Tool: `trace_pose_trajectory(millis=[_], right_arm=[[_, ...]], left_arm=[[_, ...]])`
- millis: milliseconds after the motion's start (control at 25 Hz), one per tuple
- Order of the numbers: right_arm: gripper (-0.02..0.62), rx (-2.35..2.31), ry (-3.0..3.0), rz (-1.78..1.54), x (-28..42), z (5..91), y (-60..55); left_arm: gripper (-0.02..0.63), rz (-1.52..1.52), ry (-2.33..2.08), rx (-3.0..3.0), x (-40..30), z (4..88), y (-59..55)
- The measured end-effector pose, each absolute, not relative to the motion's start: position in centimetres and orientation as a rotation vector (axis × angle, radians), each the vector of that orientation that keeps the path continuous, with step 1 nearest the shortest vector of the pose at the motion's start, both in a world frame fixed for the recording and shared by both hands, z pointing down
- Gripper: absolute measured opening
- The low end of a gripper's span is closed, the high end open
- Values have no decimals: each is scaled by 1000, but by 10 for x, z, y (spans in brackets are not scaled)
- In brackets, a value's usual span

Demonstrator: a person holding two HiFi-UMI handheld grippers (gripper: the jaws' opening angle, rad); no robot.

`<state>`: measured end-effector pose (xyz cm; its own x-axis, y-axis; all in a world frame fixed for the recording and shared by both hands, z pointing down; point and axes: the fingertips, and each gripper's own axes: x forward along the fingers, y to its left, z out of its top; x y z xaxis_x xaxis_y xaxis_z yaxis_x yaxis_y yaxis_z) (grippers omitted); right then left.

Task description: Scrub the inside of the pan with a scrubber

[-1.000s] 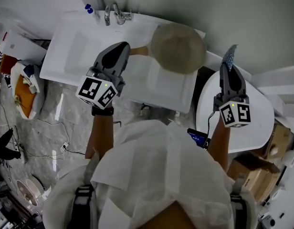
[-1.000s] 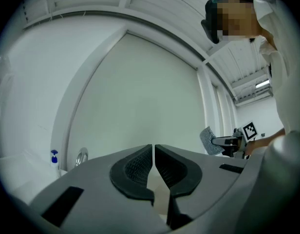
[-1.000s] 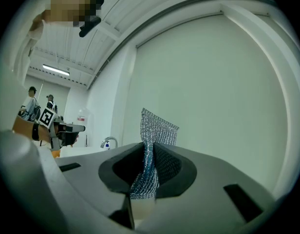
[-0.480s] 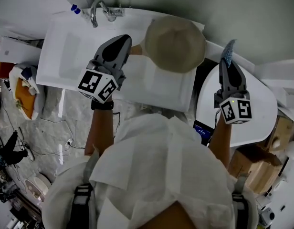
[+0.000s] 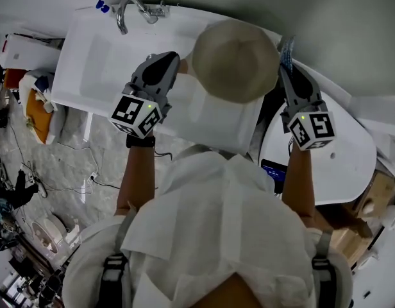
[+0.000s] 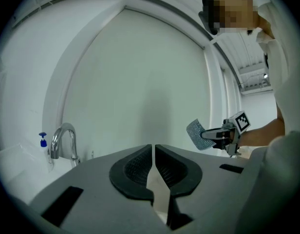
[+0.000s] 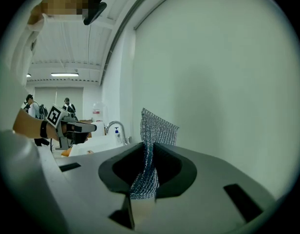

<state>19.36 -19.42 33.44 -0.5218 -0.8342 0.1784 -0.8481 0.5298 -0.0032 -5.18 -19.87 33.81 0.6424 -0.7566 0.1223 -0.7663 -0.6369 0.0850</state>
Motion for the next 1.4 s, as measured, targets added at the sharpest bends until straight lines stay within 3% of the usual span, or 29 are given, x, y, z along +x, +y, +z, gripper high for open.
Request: trace_pose_trajectory(millis=[520, 680, 1000, 1400], right_arm=[[54, 1158, -2607, 238, 146, 404, -237], [54, 1077, -2579, 282, 129, 433, -248], [54, 946, -2547, 341, 92, 469, -267], [54, 910, -2506, 393, 87, 488, -277]], left_arm=[[31, 338, -1236, 2676, -44, 404, -213], [98, 415, -1143, 2667, -34, 424, -216], [308, 793, -861, 2673, -21, 471, -220], [356, 1508, -418, 2531, -40, 526, -214]])
